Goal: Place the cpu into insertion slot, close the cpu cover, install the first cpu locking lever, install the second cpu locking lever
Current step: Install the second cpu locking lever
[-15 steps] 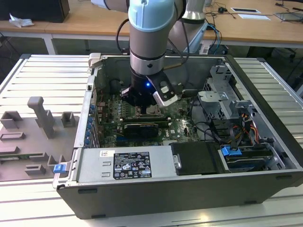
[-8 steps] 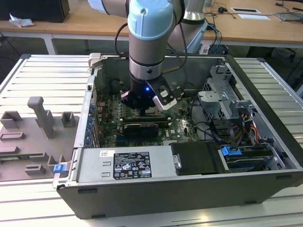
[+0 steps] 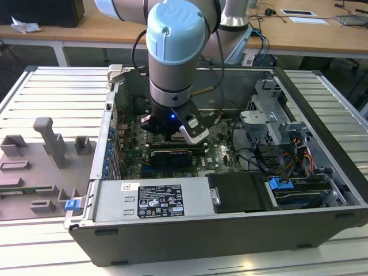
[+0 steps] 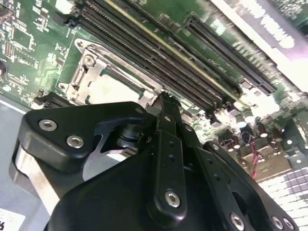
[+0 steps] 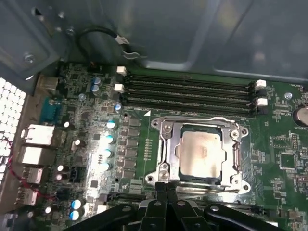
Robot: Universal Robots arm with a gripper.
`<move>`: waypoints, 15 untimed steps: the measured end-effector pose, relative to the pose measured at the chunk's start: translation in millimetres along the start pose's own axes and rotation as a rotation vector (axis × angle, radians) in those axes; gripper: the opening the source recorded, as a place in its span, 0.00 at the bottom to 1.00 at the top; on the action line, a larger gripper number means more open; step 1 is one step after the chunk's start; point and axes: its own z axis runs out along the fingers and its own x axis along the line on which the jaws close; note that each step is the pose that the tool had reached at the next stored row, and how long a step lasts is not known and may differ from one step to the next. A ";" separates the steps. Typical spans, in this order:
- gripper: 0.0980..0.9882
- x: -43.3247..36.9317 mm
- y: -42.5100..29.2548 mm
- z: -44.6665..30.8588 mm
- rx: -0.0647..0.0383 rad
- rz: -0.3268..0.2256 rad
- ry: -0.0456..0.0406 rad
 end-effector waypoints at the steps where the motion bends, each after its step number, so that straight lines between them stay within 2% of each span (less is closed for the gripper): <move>1: 0.01 0.9 -1.0 -0.2 -0.008 0.000 -0.0007; 3: 0.01 1.6 -3.7 1.1 -0.017 0.000 -0.0016; 8: 0.01 2.9 -7.3 9.8 -0.022 0.000 -0.0020; 10: 0.01 6.3 -7.8 11.5 -0.034 0.000 -0.0032; 15: 0.01 8.5 -9.3 15.8 -0.045 0.000 -0.0043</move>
